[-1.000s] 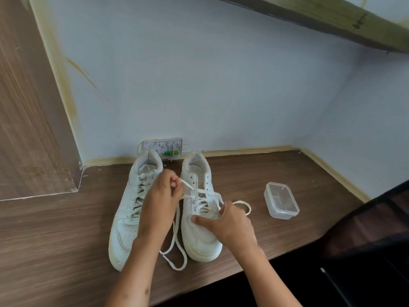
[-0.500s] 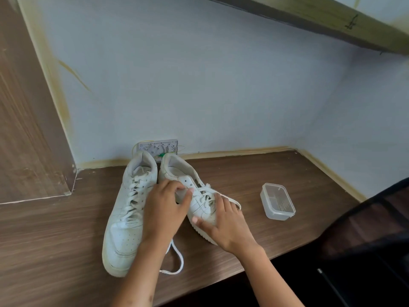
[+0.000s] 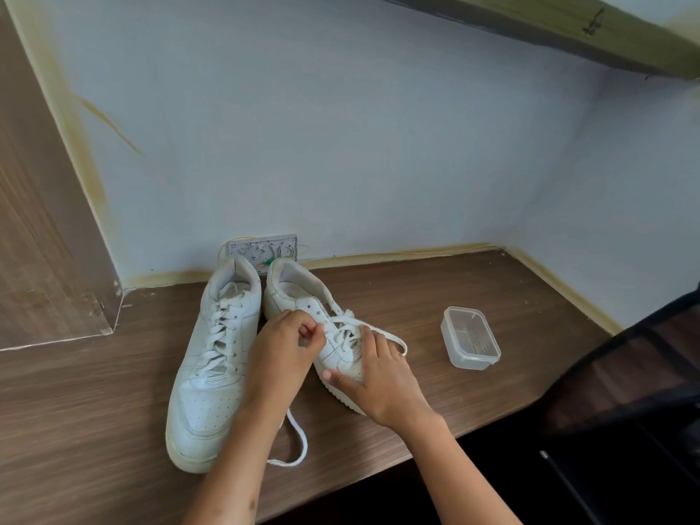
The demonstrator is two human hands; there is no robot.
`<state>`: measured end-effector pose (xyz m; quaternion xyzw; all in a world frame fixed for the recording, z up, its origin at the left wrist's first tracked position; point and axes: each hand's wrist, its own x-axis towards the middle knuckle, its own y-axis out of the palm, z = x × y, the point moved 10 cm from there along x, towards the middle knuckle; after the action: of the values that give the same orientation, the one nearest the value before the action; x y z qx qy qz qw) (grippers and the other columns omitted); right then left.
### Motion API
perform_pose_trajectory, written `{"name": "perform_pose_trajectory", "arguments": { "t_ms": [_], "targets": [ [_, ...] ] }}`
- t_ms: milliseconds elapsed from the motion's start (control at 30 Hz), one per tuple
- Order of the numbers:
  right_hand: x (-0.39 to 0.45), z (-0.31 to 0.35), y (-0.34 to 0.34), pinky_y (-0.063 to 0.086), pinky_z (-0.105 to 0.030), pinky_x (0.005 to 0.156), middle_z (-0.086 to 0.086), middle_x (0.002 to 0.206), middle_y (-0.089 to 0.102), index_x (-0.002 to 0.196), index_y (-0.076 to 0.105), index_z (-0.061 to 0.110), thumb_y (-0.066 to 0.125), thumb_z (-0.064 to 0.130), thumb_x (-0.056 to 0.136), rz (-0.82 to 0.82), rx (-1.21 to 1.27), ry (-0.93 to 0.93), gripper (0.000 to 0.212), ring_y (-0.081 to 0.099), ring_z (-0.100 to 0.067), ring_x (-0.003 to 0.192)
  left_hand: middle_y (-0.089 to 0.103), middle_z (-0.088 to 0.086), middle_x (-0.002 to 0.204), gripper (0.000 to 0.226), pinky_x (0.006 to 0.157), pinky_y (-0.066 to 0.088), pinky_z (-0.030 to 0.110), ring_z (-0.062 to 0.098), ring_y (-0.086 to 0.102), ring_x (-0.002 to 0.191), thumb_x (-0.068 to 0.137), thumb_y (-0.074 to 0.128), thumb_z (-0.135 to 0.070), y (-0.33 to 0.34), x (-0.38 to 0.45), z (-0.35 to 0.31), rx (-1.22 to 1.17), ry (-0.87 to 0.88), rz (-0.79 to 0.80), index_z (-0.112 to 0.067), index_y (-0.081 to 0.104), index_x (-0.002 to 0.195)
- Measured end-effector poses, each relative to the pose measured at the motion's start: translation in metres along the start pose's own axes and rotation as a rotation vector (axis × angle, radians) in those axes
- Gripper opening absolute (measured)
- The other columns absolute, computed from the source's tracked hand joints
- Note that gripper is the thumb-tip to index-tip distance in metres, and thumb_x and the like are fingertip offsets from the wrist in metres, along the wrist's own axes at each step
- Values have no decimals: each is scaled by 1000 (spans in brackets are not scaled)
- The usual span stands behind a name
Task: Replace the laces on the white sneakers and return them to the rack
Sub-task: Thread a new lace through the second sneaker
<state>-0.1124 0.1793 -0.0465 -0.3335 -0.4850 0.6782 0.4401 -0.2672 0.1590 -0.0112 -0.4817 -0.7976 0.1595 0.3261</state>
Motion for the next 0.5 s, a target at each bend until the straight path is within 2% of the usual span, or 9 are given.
{"name": "perform_pose_trajectory", "arguments": {
  "t_ms": [100,233,333,433,500],
  "targets": [
    [0,-2,1,19,-32,117,-5,156,23,154,6,10,40,75,85,9,3,0,101,21,-20,144,61,-9,67,12,59,50,26,5,58,65,80,73,-20,-6,0,4,-29,-64,23,-19,65,71],
    [1,-4,4,20,-34,117,-5,157,22,154,6,11,41,75,85,20,6,-1,101,21,-21,144,61,-4,56,19,54,48,28,10,59,56,74,74,-25,-12,-2,15,83,-194,84,-19,63,61],
    [2,-5,6,20,-36,117,-5,158,20,155,5,11,40,76,85,33,-2,2,101,20,-22,145,61,-1,54,20,52,48,29,13,59,52,75,74,-28,-9,-3,26,172,-242,154,-16,63,63],
    [4,-6,7,21,-36,118,-5,158,21,155,4,11,40,76,85,28,-8,1,101,21,-21,144,62,-10,73,14,62,53,31,8,62,69,78,72,-35,-13,-2,22,120,-195,92,-25,64,78],
    [4,-6,8,22,-35,118,-5,158,21,154,4,11,39,76,86,25,-14,-3,101,21,-20,144,61,-13,84,17,67,53,31,5,60,78,79,71,-41,-17,0,11,68,-104,17,-27,64,86]
  ]
}}
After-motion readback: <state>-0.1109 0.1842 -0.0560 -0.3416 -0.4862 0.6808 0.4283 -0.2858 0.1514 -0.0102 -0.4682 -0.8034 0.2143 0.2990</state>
